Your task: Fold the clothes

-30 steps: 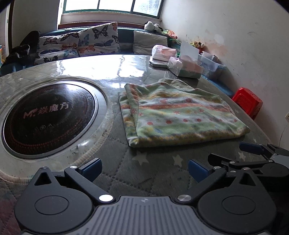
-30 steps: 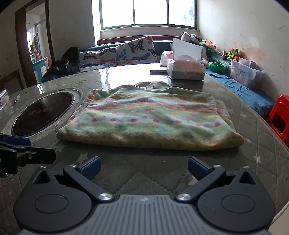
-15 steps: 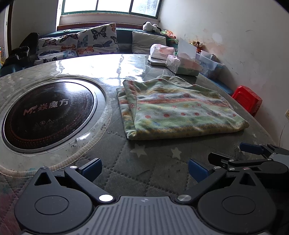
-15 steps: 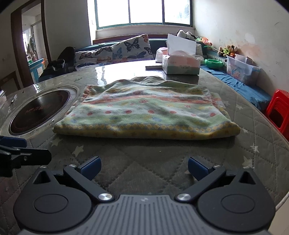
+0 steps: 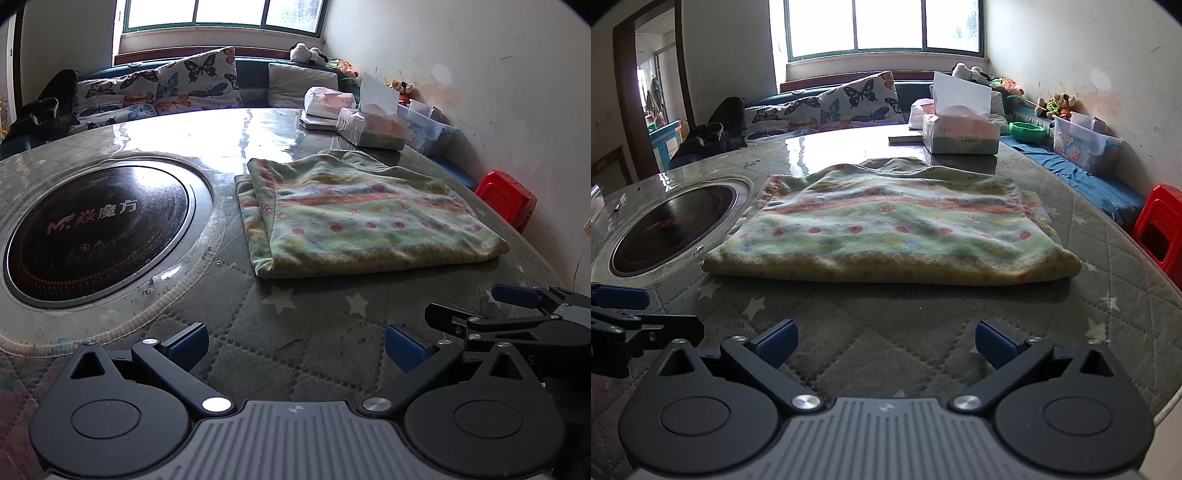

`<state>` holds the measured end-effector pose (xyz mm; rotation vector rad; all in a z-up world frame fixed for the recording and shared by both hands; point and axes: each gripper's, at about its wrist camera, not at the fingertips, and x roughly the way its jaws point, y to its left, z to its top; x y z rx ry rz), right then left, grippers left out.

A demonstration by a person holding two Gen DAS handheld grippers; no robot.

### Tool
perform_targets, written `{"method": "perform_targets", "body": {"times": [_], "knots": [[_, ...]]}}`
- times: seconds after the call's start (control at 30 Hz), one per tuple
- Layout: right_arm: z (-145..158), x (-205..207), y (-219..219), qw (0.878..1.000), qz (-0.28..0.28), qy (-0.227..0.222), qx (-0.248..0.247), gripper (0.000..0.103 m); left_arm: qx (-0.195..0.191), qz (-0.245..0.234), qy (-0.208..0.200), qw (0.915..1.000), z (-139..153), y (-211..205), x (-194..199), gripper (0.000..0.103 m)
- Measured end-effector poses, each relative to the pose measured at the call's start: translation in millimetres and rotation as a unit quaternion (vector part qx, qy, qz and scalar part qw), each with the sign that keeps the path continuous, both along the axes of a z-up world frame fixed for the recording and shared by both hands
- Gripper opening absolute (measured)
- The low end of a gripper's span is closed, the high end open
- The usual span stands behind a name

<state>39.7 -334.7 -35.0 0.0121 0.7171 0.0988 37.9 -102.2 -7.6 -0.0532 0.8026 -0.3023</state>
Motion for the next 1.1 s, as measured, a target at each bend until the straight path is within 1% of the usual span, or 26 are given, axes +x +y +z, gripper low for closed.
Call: {"method": "perform_targets", "body": {"times": [0.4, 1.1], "knots": [[0.5, -4.6, -0.1, 1.0, -0.001, -0.002, 0.004, 0.103, 0.002, -0.003, 0.001, 1.0, -1.3, -4.3, -4.9, 0.103], [9.5, -20.2, 3.1, 1.0, 0.003, -0.019, 0.009, 0.103, 0.001, -0.007, -0.012, 0.9999, 6.6, -7.9, -20.3, 0.103]]}}
